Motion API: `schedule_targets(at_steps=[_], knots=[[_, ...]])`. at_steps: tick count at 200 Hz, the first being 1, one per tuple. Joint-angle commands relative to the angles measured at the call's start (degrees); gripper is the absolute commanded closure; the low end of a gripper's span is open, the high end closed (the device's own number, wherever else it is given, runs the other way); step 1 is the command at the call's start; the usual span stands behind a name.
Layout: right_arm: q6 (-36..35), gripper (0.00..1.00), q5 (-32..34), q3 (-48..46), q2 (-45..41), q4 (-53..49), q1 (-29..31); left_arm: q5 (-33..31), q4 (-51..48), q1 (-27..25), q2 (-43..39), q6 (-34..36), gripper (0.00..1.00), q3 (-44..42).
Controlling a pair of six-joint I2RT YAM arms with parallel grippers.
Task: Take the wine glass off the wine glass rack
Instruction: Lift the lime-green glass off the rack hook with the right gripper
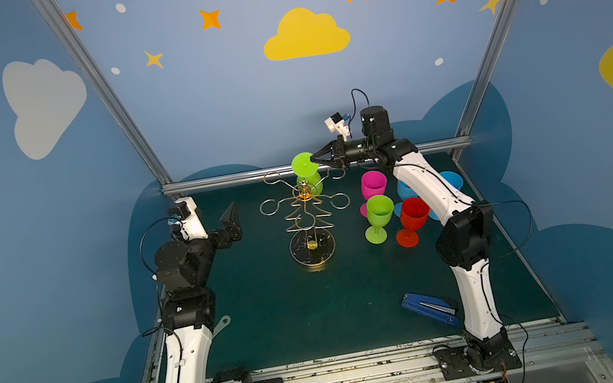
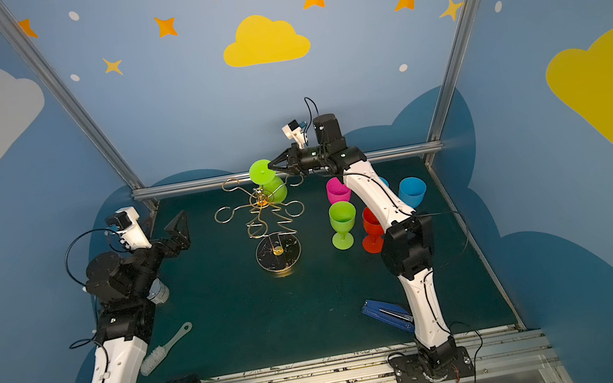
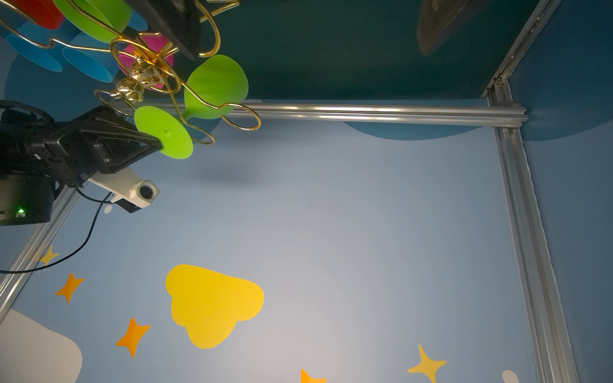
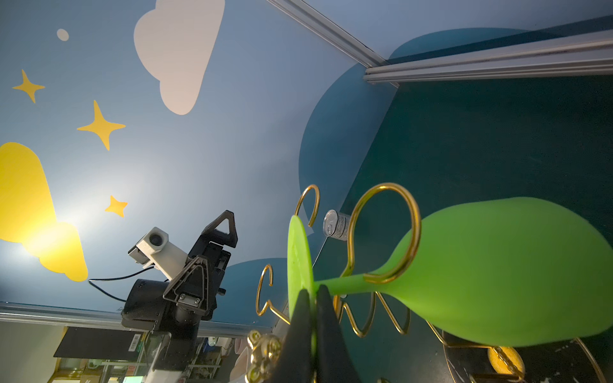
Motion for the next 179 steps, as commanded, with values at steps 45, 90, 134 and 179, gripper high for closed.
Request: schedule_targets(at_steps=[45,90,134,179], knots=[[-1.3,1.0,-1.3,-3.2,-5.4,0.9,-0.3,-0.1,1.7,0.3,-0.7,-0.3,0.01,-0.4],[-1.6,1.0,-0.4,-5.9,-7.0,1.2,-1.3,-0.4,1.7,0.2,-0.9,-0.4,0.01,-0.5],[-1.3,1.0,-0.4,-8.3,-8.1,2.1,-2.8,-1.8,1.3,0.3,-1.0,-0.5,0.01,-0.5],[-1.9,1.0,1.8,-8.8,-11.2,2.0,-6.4,0.3,1.2,0.3,-0.2,-3.9,0.01,1.8]])
